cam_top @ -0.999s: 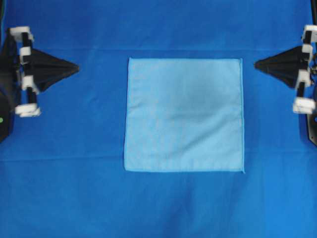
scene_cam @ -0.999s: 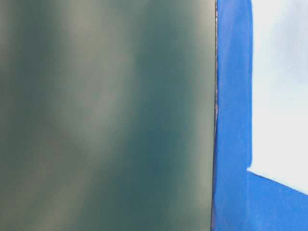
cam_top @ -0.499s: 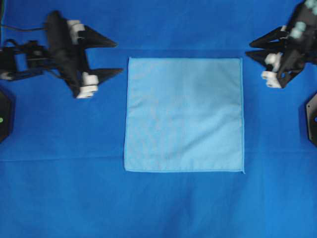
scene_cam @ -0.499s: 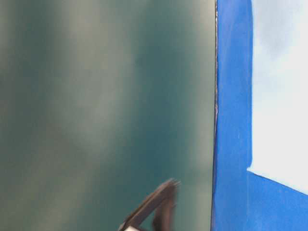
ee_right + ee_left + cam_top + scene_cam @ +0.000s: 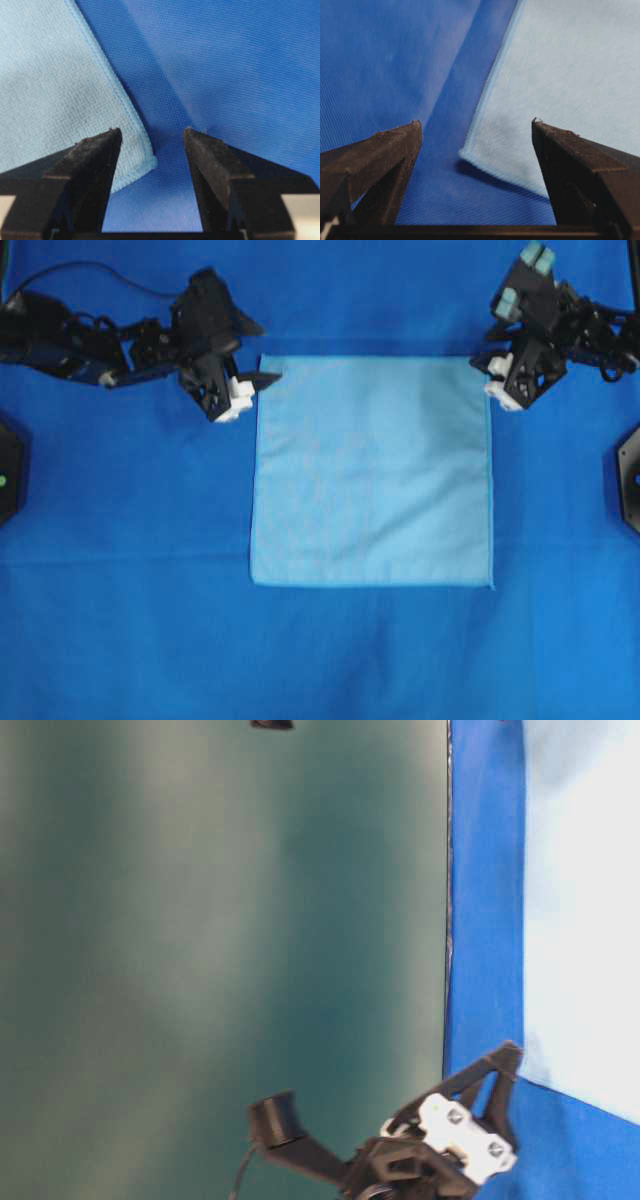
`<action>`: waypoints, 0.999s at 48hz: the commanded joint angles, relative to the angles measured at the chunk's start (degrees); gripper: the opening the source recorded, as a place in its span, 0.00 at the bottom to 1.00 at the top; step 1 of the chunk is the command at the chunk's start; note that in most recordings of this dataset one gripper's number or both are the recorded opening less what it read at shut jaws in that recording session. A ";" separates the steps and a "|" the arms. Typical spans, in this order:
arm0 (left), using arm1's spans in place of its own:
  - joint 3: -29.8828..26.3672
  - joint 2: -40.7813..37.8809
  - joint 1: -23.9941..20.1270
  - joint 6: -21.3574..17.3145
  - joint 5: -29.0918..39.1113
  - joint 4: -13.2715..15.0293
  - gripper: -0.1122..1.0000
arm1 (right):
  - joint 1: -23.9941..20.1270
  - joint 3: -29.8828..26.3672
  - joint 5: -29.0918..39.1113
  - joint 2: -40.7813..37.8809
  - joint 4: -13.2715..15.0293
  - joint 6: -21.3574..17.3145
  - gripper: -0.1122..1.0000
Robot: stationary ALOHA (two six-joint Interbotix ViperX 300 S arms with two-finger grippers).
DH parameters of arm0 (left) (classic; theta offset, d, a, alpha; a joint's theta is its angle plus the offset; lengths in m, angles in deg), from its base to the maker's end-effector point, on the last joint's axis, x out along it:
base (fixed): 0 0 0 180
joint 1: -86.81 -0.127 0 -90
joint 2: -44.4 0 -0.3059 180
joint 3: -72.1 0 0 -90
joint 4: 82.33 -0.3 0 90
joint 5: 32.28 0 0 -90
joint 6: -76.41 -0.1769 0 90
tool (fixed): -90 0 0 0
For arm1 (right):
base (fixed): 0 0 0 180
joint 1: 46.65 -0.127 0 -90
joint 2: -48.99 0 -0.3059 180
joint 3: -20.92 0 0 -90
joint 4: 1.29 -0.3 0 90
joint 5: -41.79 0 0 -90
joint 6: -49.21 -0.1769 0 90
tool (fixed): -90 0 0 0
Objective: Fold the light blue towel.
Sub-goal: 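Move both grippers to the towel's far corners and pinch them, then pull the far corners toward the near edge, folding the towel in half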
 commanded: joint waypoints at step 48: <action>-1.76 0.88 2.02 -2.81 7.73 0.00 0.18 | 0.53 -1.14 1.85 -0.97 0.00 -0.35 0.10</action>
